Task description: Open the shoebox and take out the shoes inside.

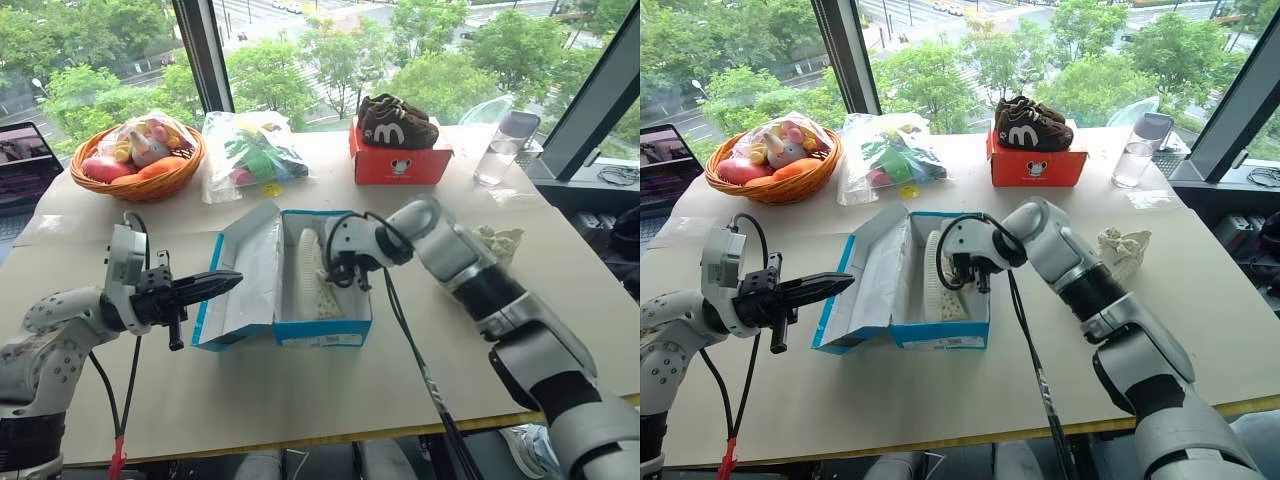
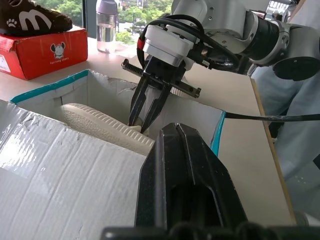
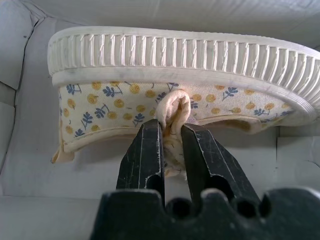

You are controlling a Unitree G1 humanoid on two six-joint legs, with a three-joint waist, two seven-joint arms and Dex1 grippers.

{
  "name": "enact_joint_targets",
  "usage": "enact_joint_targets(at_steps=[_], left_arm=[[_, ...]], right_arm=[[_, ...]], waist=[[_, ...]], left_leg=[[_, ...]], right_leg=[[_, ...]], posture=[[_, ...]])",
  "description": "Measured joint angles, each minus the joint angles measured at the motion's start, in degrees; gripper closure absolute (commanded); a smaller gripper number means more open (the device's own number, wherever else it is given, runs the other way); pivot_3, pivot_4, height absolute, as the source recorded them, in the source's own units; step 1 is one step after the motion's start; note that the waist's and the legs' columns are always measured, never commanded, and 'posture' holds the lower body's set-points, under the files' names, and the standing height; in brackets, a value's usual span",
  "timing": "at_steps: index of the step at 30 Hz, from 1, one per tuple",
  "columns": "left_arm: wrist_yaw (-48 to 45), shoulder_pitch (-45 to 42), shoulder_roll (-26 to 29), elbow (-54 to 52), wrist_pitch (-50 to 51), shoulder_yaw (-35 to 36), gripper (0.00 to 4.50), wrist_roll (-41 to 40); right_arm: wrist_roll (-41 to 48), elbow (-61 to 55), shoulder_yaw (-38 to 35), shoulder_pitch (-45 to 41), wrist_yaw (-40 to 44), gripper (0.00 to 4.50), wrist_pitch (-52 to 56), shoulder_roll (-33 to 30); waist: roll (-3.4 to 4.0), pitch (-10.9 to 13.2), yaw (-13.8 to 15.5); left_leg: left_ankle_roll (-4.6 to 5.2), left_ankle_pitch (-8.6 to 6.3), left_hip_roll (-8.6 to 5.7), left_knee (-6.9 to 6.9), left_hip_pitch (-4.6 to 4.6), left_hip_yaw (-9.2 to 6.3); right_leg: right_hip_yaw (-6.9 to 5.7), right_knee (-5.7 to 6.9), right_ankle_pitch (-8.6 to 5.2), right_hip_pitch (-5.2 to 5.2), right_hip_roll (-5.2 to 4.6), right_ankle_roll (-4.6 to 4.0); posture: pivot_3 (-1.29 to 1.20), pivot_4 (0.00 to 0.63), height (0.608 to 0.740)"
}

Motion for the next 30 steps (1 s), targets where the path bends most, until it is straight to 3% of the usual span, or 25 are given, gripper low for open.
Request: enact_joint_targets(at_steps=[2, 13, 30], left_arm=[[0.0, 0.0, 0.0, 0.1, 0.0, 0.0, 4.50, 0.1], [-0.1, -0.1, 0.0, 0.6, -0.1, 0.0, 4.50, 0.9], [-0.4, 0.0, 0.0, 0.6, -0.2, 0.0, 4.50, 1.3]], right_arm=[[0.0, -0.1, -0.3, 0.3, 0.0, 4.48, 0.2, 0.4], [0.2, -0.8, -1.4, 0.4, -0.2, 4.48, 2.4, 1.2], [7.2, -12.1, -10.8, -1.8, -0.8, 4.48, 13.9, -0.7]], waist=[[0.00, 0.0, 0.0], [0.00, 0.0, 0.0], [0.00, 0.0, 0.0]], left_leg=[[0.00, 0.00, 0.00, 0.00, 0.00, 0.00], [0.00, 0.00, 0.01, 0.00, 0.02, 0.00], [0.00, 0.00, 0.01, -0.01, -0.02, 0.00]], right_leg=[[0.00, 0.01, 0.00, 0.00, 0.00, 0.00], [0.01, 0.03, 0.00, -0.01, 0.01, 0.00], [0.01, 0.03, 0.00, -0.05, 0.01, 0.01]], posture=[[0.00, 0.150, 0.740], [0.00, 0.150, 0.740], [0.00, 0.150, 0.740]])
